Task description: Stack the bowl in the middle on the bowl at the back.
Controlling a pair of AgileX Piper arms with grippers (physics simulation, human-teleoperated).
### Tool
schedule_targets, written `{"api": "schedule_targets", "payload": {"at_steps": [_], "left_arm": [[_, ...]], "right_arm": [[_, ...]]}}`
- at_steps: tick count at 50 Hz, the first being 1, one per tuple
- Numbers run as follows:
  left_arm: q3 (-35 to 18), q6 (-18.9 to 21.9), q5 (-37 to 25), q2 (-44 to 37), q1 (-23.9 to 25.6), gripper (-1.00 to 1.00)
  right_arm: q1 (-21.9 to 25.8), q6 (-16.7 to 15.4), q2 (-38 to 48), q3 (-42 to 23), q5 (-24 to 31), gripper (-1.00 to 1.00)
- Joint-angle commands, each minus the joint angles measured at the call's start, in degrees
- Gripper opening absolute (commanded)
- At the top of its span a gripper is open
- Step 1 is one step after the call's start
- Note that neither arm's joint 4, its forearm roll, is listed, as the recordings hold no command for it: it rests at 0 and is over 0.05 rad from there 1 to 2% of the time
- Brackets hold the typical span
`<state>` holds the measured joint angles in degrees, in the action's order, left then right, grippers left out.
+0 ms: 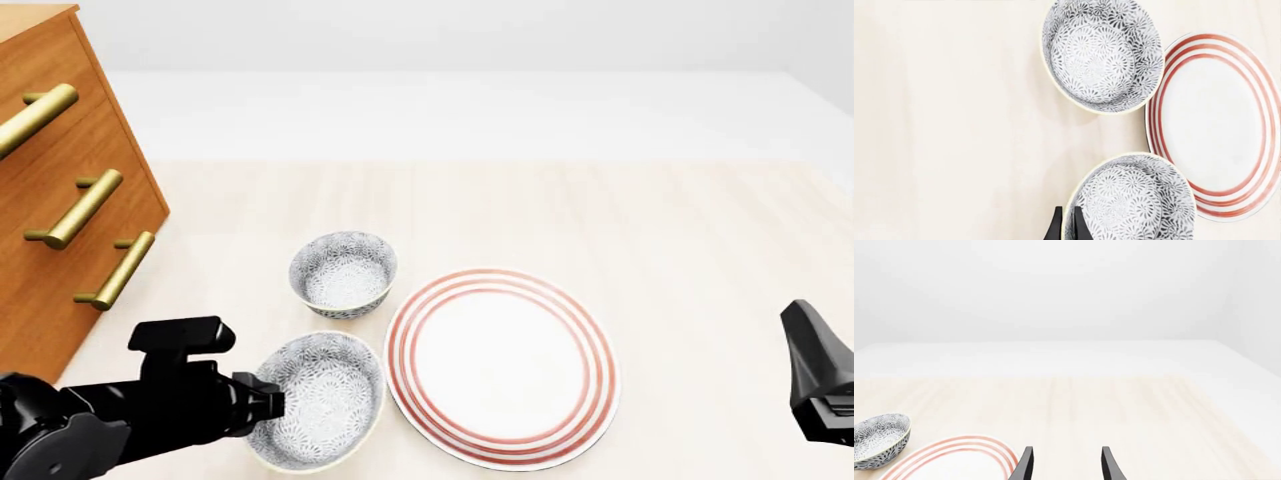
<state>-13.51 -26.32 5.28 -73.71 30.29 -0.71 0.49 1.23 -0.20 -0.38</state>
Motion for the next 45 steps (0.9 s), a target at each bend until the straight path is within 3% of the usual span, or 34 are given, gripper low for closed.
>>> {"api": "schedule_targets", "payload": {"at_steps": [1, 26, 45], "left_arm": [[0.01, 1.27, -1.86, 1.91, -1.35, -1.0], [-7.24, 2.15, -24.86, 22.1, 0.06, -1.0], [-15.63, 1.44, -41.97, 33.64, 5.96, -1.0]], "right_arm": [[0.01, -0.02, 0.0, 0.0, 0.01, 1.0], [0.06, -0.44, 0.91, 0.16, -1.13, 1.0], [0.28, -0.83, 2.73, 0.18, -3.12, 1.0]]}}
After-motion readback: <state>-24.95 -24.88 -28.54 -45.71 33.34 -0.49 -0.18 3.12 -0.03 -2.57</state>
